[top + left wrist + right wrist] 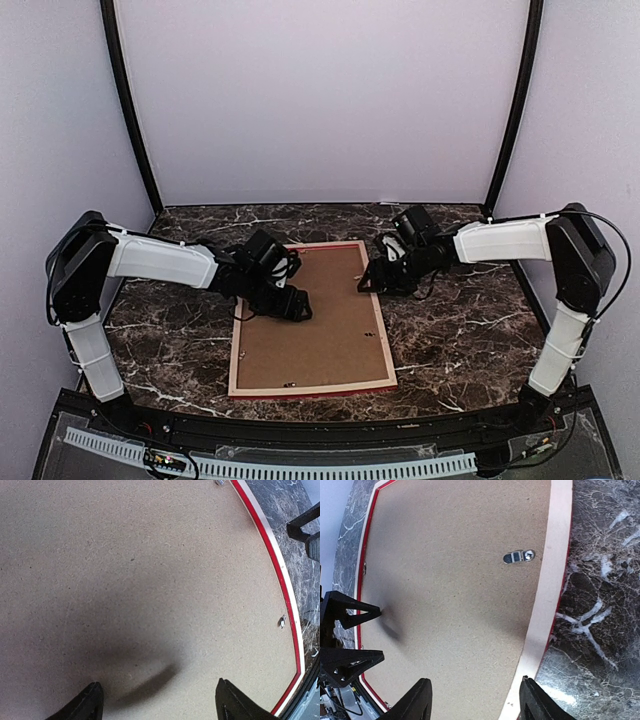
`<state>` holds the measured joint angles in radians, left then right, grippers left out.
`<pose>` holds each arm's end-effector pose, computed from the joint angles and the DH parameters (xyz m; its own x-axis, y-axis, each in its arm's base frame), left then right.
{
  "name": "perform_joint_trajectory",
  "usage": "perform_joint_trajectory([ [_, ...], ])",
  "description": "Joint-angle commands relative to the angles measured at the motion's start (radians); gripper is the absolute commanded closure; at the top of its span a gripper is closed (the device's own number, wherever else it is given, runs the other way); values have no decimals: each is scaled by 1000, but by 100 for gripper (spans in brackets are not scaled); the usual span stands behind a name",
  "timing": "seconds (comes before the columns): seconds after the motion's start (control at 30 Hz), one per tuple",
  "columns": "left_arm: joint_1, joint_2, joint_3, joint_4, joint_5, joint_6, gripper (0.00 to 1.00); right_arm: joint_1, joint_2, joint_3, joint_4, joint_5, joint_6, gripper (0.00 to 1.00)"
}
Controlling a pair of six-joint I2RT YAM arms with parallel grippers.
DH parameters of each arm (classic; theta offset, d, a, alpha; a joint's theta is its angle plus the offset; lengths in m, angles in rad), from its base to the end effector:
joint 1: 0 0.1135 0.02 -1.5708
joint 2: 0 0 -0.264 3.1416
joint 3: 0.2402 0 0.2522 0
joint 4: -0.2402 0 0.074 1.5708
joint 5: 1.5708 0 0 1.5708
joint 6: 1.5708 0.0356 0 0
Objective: Put the photo into the frame
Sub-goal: Place the backboard next to the photo, then press the fastener onto the backboard.
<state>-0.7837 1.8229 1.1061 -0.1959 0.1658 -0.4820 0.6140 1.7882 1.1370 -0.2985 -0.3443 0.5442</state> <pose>0.2627 -0.2701 0.1671 -0.8524 0.2041 -0.4814 0.4205 0.8147 -0.3992 0.2961 0.2234 0.1831 -0.9326 -0.0611 -0.3557 -0.2572 0.8040 0.5361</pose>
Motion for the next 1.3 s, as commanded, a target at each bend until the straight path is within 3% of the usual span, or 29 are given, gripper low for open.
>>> perform_joint_trajectory([
  [0.0,-2,-45,3,-73,-20,11,20,-5,-10,27,-12,52,-31,40],
  [0.27,46,-159,4,-144,-97,53,19,-5,39,29,-14,98,-61,42],
  [0.6,178,-234,-4,-230,-217,113,19,-4,111,73,-21,140,-86,57],
  [0.87,256,-177,24,-286,-280,137,19,-4,135,77,-37,170,-103,79],
  [1.27,267,-42,64,-236,-233,145,20,-5,118,60,-47,181,-124,100],
])
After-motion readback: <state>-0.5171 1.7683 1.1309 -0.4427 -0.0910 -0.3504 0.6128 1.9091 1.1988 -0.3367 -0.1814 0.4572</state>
